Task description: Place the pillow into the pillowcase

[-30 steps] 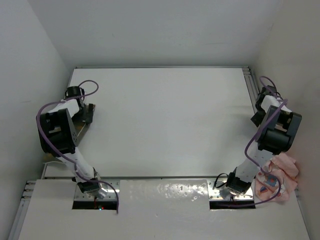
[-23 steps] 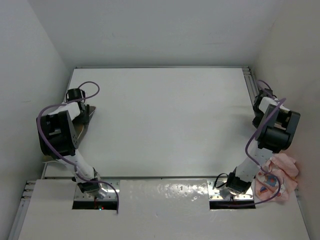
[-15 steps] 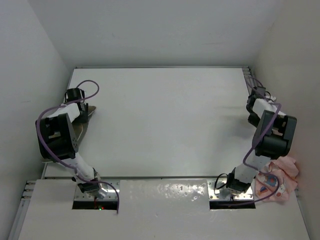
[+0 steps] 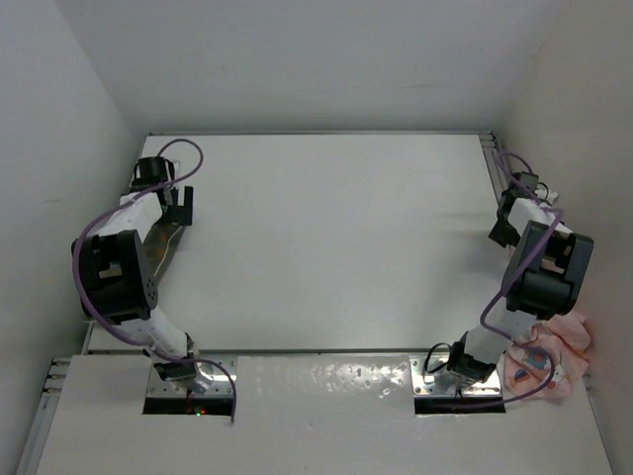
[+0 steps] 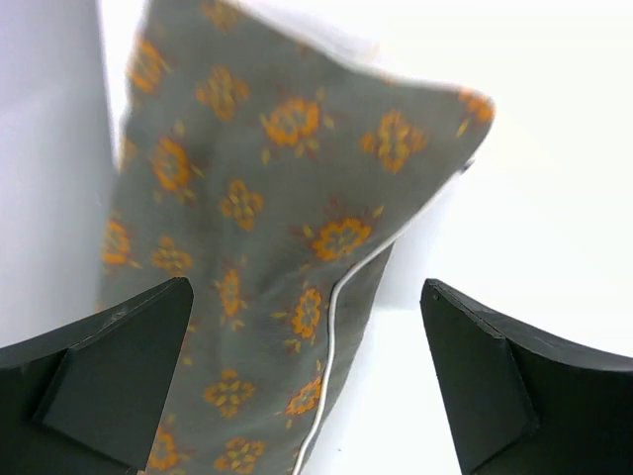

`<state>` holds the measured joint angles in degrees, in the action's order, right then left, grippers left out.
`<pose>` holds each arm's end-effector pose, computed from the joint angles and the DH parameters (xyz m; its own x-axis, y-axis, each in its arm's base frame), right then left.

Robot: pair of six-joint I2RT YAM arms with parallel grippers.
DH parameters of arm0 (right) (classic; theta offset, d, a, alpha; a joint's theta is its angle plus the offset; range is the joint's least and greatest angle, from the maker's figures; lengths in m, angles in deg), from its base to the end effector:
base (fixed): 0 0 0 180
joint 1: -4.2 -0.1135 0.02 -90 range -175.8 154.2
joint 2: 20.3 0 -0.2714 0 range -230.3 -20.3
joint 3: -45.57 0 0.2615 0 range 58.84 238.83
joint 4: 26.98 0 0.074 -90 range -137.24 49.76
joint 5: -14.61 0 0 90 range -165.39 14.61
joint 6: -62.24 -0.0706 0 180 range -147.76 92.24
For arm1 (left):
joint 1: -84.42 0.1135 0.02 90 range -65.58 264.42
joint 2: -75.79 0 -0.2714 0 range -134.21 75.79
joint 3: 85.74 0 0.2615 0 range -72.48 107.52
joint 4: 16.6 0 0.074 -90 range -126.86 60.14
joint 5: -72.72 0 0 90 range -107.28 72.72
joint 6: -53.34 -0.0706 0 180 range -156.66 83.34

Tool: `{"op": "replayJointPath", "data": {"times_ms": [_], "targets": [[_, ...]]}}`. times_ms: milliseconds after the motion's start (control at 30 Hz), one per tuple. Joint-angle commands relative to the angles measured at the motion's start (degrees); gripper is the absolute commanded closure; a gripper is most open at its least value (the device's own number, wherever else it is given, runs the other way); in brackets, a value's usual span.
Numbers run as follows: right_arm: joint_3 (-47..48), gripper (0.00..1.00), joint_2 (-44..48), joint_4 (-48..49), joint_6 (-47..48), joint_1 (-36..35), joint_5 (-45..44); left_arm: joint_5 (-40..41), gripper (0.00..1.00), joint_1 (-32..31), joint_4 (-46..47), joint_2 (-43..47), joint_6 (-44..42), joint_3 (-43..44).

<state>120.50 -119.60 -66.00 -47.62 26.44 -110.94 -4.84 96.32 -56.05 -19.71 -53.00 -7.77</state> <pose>0.3185 -0.1746 0.1559 -0.5918 0.5406 -0.5979 0.7975 0.5006 -0.3367 0.3621 0.0918 0.1850 -0.8763 0.0961 -0.4721 -0.0726 0.9424 0.3266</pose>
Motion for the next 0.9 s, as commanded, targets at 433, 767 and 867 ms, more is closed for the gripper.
{"op": "replayJointPath", "data": {"times_ms": [433, 767, 867], "targets": [[-2.2, 0.73, -6.4, 3.4, 6.3, 4.3, 6.0, -1.6, 0.00, -1.0, -4.1, 4.6, 0.9, 7.0], [-1.9, 1.00, 2.9, 3.8, 5.4, 0.7, 2.8, -1.1, 0.00, -1.0, -4.2, 4.4, 0.3, 9.5], [2.5, 1.00, 7.9, 3.1, 3.2, -7.7, 4.2, -0.9, 0.00, -1.1, -3.8, 4.0, 0.3, 10.6]]}}
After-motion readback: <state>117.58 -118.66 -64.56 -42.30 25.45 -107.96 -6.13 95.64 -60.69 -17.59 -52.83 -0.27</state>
